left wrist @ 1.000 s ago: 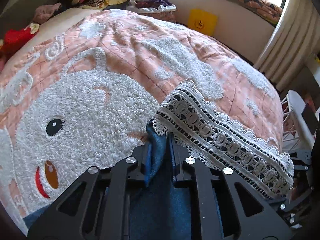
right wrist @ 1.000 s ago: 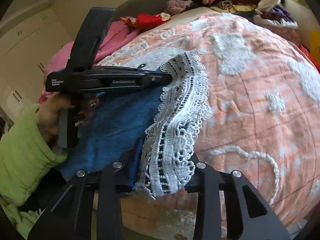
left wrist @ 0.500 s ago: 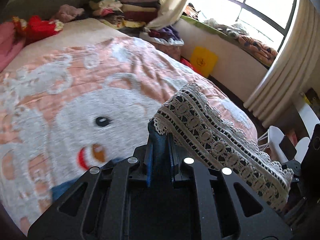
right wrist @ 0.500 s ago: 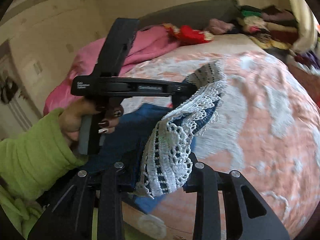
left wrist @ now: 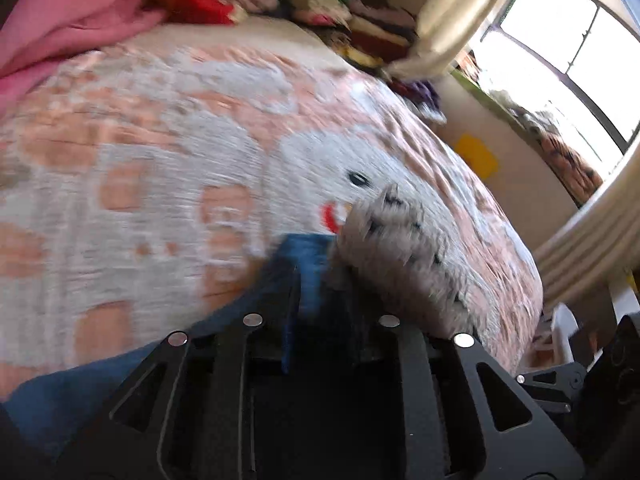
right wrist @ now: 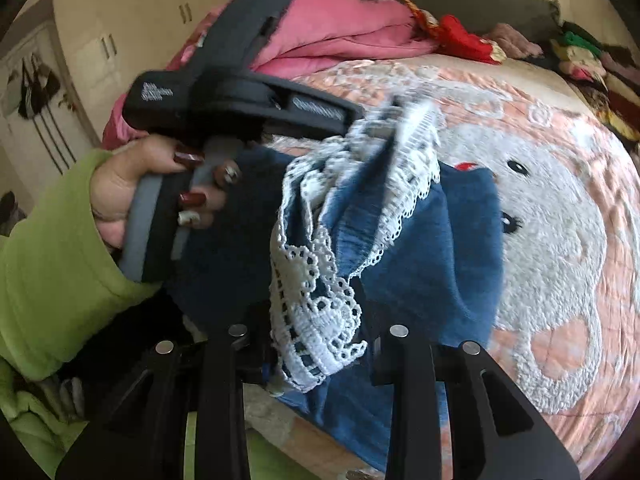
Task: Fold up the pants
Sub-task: 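Lift the lace hem with the left tool and fold it over toward the waistband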
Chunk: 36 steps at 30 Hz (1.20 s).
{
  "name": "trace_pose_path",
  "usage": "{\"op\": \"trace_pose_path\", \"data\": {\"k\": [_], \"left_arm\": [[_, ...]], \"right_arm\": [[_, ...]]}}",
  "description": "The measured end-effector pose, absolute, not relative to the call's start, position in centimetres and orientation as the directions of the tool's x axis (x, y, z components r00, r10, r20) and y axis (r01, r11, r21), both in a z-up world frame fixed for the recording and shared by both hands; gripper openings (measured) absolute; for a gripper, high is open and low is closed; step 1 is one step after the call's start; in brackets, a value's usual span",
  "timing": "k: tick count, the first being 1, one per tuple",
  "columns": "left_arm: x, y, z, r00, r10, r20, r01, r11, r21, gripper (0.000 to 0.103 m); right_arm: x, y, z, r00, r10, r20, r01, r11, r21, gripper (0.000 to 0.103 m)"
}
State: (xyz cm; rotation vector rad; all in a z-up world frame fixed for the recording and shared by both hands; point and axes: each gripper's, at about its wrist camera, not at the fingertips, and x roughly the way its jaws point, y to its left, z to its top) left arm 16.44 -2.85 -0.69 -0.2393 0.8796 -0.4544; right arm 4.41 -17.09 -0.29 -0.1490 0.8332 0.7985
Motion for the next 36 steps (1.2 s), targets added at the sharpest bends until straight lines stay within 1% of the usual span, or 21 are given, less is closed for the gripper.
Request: {"op": "trace_pose_path", "data": {"k": [2, 4, 6, 9, 10, 11, 12, 14, 15, 17, 20, 21, 22, 23, 24, 27, 29, 30, 31, 33, 36], "left_arm": [[16.1, -0.6, -0.6, 0.578, -0.457, -0.675, 0.228, 0.886, -0.404, 0.017], [15.9, 1.9, -0.7, 0.599, -0.462, -0.654, 0.167, 0.871, -0.462, 0.017], [15.7, 3.7, -1.1, 0.601, -0.488, -0.633, 0.135, 0.843, -0.521, 0.017], [15.5, 4.9, -1.6, 0.604, -0.509, -0.614, 0.113, 0.816, -0.566, 0.017], [15.5, 5.0, -1.7, 0.604, -0.517, -0.607, 0.112, 0.809, -0.578, 0.019], [15.5, 5.1, -1.8, 0.602, -0.529, -0.598, 0.113, 0.798, -0.591, 0.021], [15.5, 5.2, -1.9, 0.600, -0.540, -0.590, 0.117, 0.789, -0.603, 0.023], [15.4, 5.2, -2.0, 0.594, -0.557, -0.581, 0.122, 0.776, -0.619, 0.024], [15.4, 5.3, -2.1, 0.590, -0.567, -0.575, 0.124, 0.767, -0.629, 0.025], [15.3, 5.4, -2.1, 0.587, -0.588, -0.557, 0.128, 0.746, -0.653, 0.031], [15.1, 5.8, -2.2, 0.585, -0.614, -0.529, 0.130, 0.716, -0.686, 0.032], [15.1, 5.8, -2.2, 0.581, -0.624, -0.523, 0.136, 0.708, -0.693, 0.034], [15.1, 5.5, -2.2, 0.572, -0.631, -0.524, 0.143, 0.705, -0.694, 0.040], [15.2, 5.3, -2.3, 0.562, -0.637, -0.527, 0.149, 0.705, -0.693, 0.043], [15.3, 4.7, -2.5, 0.541, -0.642, -0.543, 0.157, 0.712, -0.685, 0.049], [15.8, 3.7, -3.1, 0.509, -0.633, -0.583, 0.149, 0.732, -0.665, 0.050], [16.3, 3.0, -3.5, 0.489, -0.632, -0.601, 0.139, 0.737, -0.661, 0.049], [16.4, 2.7, -3.7, 0.485, -0.622, -0.614, 0.140, 0.749, -0.648, 0.031], [16.5, 2.2, -3.8, 0.480, -0.603, -0.637, 0.141, 0.770, -0.622, 0.010], [16.3, 1.7, -3.5, 0.490, -0.577, -0.654, 0.144, 0.793, -0.592, 0.010], [15.9, 1.5, -1.9, 0.525, -0.556, -0.644, 0.173, 0.811, -0.559, 0.010]], "right_arm": [[4.1, -16.2, -0.5, 0.403, 0.564, -0.721, -0.705, 0.693, 0.149, 0.029], [3.8, -15.1, -0.9, 0.394, 0.553, -0.734, -0.724, 0.679, 0.123, 0.029], [3.6, -13.8, -1.4, 0.381, 0.547, -0.745, -0.740, 0.664, 0.109, 0.031], [2.7, -12.0, -2.3, 0.355, 0.546, -0.759, -0.769, 0.632, 0.095, 0.033], [2.3, -11.5, -2.4, 0.351, 0.549, -0.759, -0.780, 0.620, 0.088, 0.036], [2.0, -10.8, -2.5, 0.347, 0.553, -0.758, -0.788, 0.610, 0.084, 0.044], [1.7, -10.5, -2.3, 0.342, 0.562, -0.753, -0.797, 0.598, 0.084, 0.046], [0.9, -10.8, -1.5, 0.332, 0.592, -0.735, -0.812, 0.575, 0.096, 0.047], [0.9, -11.2, -1.0, 0.330, 0.603, -0.726, -0.812, 0.574, 0.108, 0.050], [1.0, -12.4, -0.2, 0.345, 0.617, -0.707, -0.798, 0.589, 0.124, 0.054], [2.2, -14.6, 0.7, 0.399, 0.610, -0.684, -0.757, 0.641, 0.130, 0.056], [2.8, -15.4, 0.8, 0.421, 0.598, -0.682, -0.738, 0.663, 0.126, 0.056], [3.5, -16.1, 0.8, 0.439, 0.586, -0.681, -0.718, 0.685, 0.126, 0.056], [4.3, -17.0, 0.8, 0.457, 0.572, -0.682, -0.691, 0.711, 0.133, 0.056], [5.4, -17.7, 0.8, 0.466, 0.566, -0.680, -0.671, 0.727, 0.147, 0.056], [8.1, -18.2, 0.5, 0.471, 0.548, -0.691, -0.625, 0.761, 0.178, 0.057], [9.5, -18.6, -0.1, 0.468, 0.539, -0.701, -0.605, 0.773, 0.190, 0.057], [10.2, -18.6, -0.3, 0.466, 0.534, -0.705, -0.598, 0.778, 0.194, 0.057], [10.8, -18.4, -0.4, 0.466, 0.532, -0.707, -0.595, 0.779, 0.195, 0.057], [12.0, -18.1, -0.8, 0.469, 0.517, -0.716, -0.589, 0.787, 0.182, 0.057], [13.7, -17.4, -0.9, 0.480, 0.509, -0.714, -0.590, 0.790, 0.167, 0.057]]}}
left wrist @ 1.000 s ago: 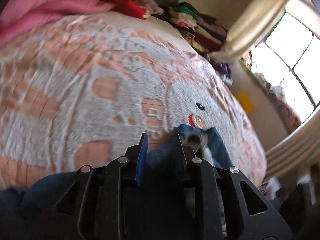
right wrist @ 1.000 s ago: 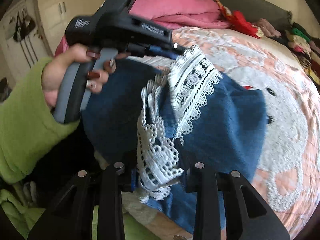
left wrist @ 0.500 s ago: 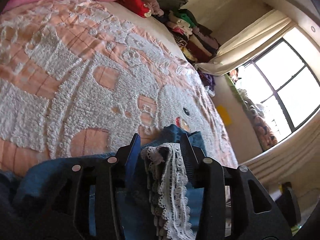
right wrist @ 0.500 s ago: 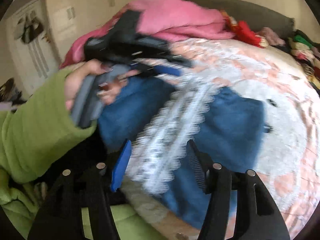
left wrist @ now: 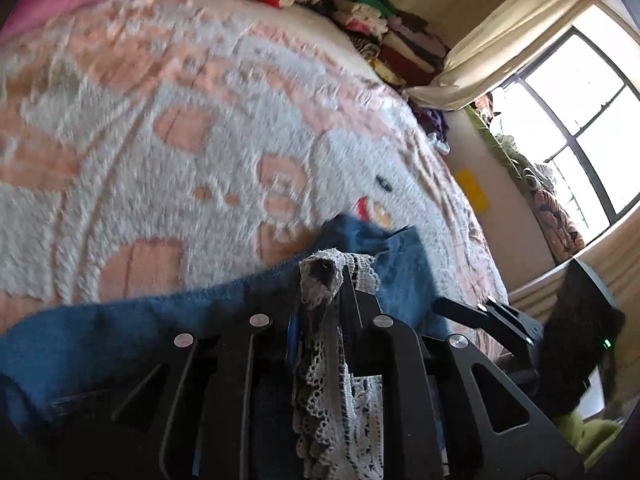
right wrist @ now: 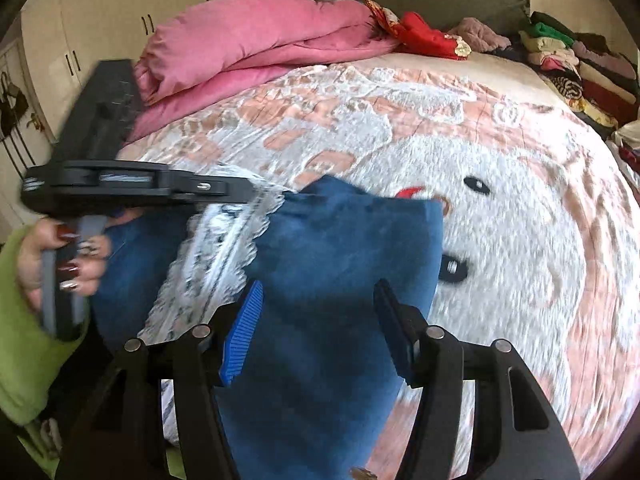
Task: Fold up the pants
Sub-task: 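Lift the lace hem with the left tool and fold it over toward the waistband, then lay the folded leg on the pants and open the left tool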
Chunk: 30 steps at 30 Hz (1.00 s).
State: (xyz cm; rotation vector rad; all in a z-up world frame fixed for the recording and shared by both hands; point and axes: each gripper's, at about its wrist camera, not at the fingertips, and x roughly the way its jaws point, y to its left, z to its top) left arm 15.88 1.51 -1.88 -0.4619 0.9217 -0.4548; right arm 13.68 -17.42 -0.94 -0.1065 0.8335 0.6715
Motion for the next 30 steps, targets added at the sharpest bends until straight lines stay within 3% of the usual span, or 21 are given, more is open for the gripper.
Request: {"op": "trace_pose_path", "data": {"k": [5, 12, 13, 15, 19, 23, 27, 30], "left_arm": [[16.7, 0.6, -1.8, 0.525, -0.461, -0.716, 0.164, 0.880, -0.446, 0.011], [16.8, 1.4, -3.1, 0.522, -0.432, -0.735, 0.117, 0.890, -0.440, 0.030], [16.5, 1.5, -2.9, 0.530, -0.430, -0.731, 0.118, 0.891, -0.438, 0.033], [15.8, 1.7, -2.1, 0.548, -0.412, -0.728, 0.121, 0.900, -0.418, 0.036], [14.4, 1.9, -0.7, 0.575, -0.377, -0.726, 0.125, 0.918, -0.377, 0.051], [12.9, 1.8, 0.5, 0.594, -0.355, -0.722, 0.132, 0.928, -0.348, 0.061], [11.3, 1.9, 1.6, 0.623, -0.313, -0.717, 0.110, 0.943, -0.315, 0.083], [10.2, 2.1, 1.8, 0.624, -0.303, -0.720, 0.099, 0.945, -0.311, 0.084]], "right_arm": [[15.9, -16.3, -2.9, 0.507, 0.406, -0.760, -0.545, 0.834, 0.082, 0.057], [16.0, -17.0, -4.4, 0.522, 0.406, -0.750, -0.540, 0.838, 0.078, 0.058], [15.7, -17.2, -4.1, 0.520, 0.415, -0.746, -0.541, 0.836, 0.088, 0.059], [15.0, -18.0, -3.3, 0.523, 0.438, -0.731, -0.539, 0.835, 0.115, 0.072], [13.6, -19.0, -1.9, 0.541, 0.460, -0.704, -0.536, 0.834, 0.134, 0.075], [11.8, -19.8, -0.8, 0.559, 0.479, -0.677, -0.532, 0.833, 0.150, 0.086], [10.3, -20.6, 0.0, 0.571, 0.496, -0.654, -0.530, 0.831, 0.168, 0.091], [9.1, -21.0, 0.6, 0.584, 0.498, -0.641, -0.531, 0.832, 0.162, 0.094]]}}
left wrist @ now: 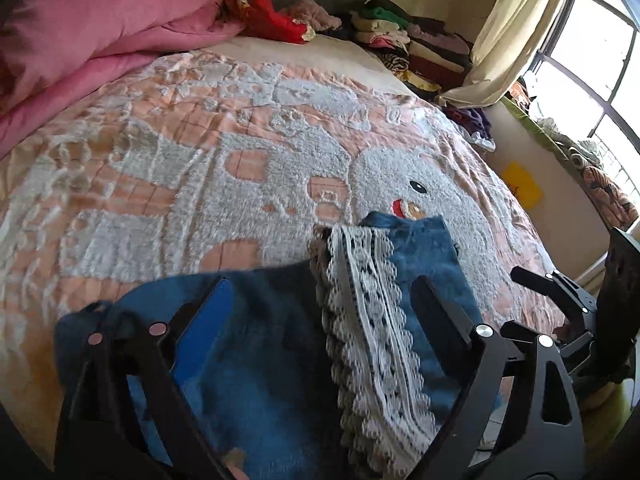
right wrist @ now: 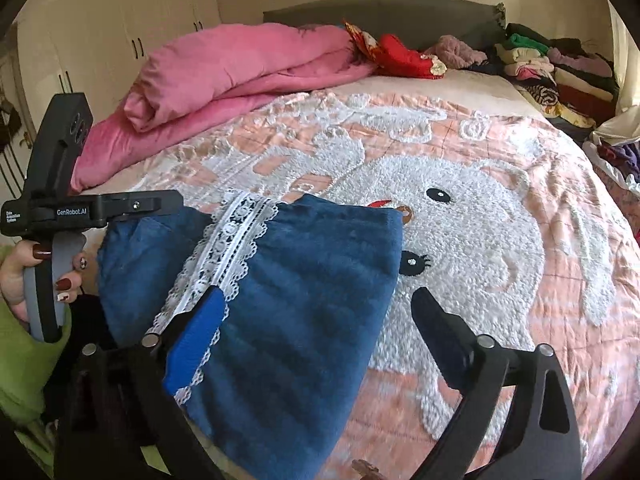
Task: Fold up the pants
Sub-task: 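Lay the folded leg on the pants and open the left tool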
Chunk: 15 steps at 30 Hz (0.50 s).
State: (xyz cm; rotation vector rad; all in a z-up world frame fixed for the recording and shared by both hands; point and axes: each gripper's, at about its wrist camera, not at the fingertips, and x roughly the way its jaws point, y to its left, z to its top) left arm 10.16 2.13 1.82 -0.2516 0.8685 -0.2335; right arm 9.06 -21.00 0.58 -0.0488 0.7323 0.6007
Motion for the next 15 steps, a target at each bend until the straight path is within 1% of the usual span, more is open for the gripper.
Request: {"op": "trace_pose_path", "data": {"k": [8, 15], "left_arm": [[6.8, 2.7, 1.8, 0.604, -0.319, -0.730, 0.073, 0.935, -0.348, 0.084], [4.4, 2.3, 1.7, 0.589, -0.314, -0.744, 0.071, 0.938, -0.340, 0.084]], "right_arm": [[6.8, -22.0, 1.3, 0.606, 0.490, -0.627, -0.531, 0.836, 0.139, 0.094], [5.3, -22.3, 1.3, 0.608, 0.496, -0.619, -0.538, 0.832, 0.138, 0.094]]}}
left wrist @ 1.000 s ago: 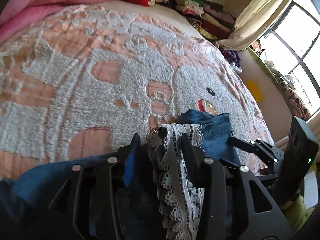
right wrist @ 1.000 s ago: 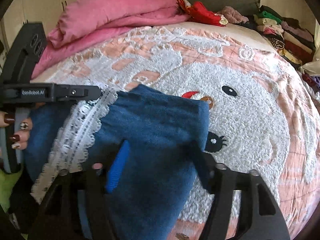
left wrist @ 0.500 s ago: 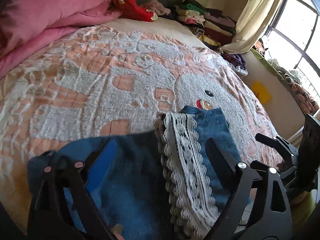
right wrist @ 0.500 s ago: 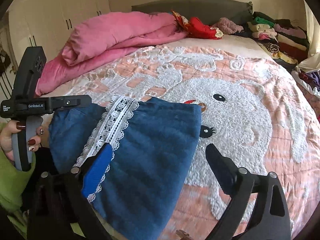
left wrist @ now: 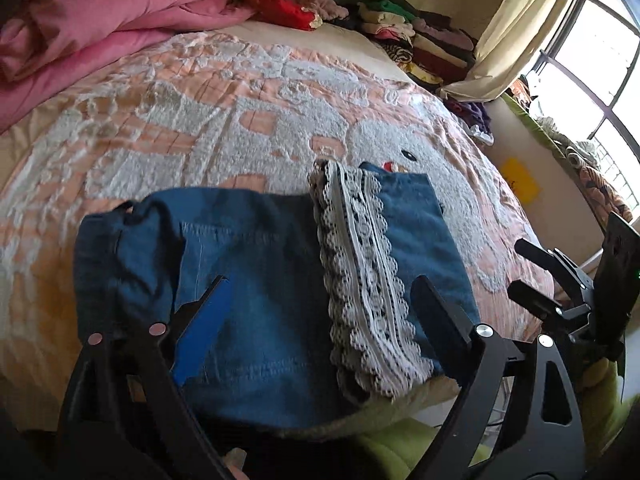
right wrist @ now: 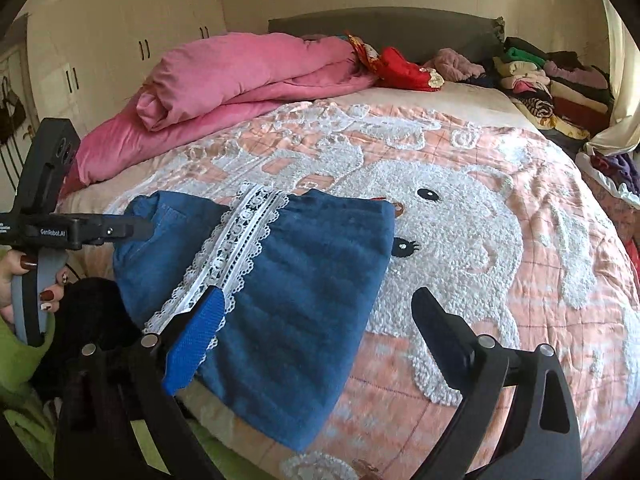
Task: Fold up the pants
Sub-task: 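Lay the folded leg on the pants and open the left tool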
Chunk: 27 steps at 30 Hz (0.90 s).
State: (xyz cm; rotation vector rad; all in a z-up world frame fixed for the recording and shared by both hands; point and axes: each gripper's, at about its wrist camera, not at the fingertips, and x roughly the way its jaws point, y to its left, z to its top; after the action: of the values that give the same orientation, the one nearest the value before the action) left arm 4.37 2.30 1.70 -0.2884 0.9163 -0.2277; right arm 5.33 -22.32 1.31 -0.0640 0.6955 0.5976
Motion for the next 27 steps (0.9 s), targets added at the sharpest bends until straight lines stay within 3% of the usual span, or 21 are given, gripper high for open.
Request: {"op": "trace_pose_path", "data": {"k": [6, 9, 12, 21, 23, 25, 27], "left_arm": [[2.7, 1.7, 1.1, 0.573, -0.316, -0.756, 0.055, 0.935, -0.349, 0.082], [2.2, 1.4, 0.6, 0.553, -0.342, -0.760, 0.052, 0.924, -0.378, 0.065], [1.8, 0.7, -0.1, 0.513, -0.385, -0.767, 0.066, 0.909, -0.412, 0.051], [2.6, -2.5, -4.0, 0.381, -0.421, -0.823, 0.057, 0.899, -0.433, 0.050], [2.7, -2.9, -4.7, 0.373, -0.421, -0.827, 0.058, 0.900, -0.432, 0.043], [2.7, -3.0, -4.8, 0.388, -0.409, -0.826, 0.055, 0.905, -0.423, 0.021], [2.6, -2.7, -4.6, 0.393, -0.429, -0.813, 0.060, 0.894, -0.443, 0.019]], "right_arm": [[4.0, -21.8, 1.0, 0.571, 0.520, -0.635, -0.576, 0.805, 0.142, 0.092], [3.1, -21.1, 0.4, 0.541, 0.523, -0.658, -0.609, 0.783, 0.122, 0.080], [2.6, -20.3, -0.6, 0.506, 0.530, -0.681, -0.631, 0.765, 0.126, 0.077], [2.5, -19.9, -2.4, 0.469, 0.525, -0.710, -0.622, 0.767, 0.157, 0.076], [2.6, -20.0, -2.5, 0.466, 0.527, -0.711, -0.619, 0.768, 0.163, 0.076], [2.6, -20.0, -2.7, 0.462, 0.526, -0.714, -0.618, 0.768, 0.165, 0.076], [2.7, -19.8, -2.9, 0.456, 0.527, -0.717, -0.620, 0.766, 0.168, 0.076]]}}
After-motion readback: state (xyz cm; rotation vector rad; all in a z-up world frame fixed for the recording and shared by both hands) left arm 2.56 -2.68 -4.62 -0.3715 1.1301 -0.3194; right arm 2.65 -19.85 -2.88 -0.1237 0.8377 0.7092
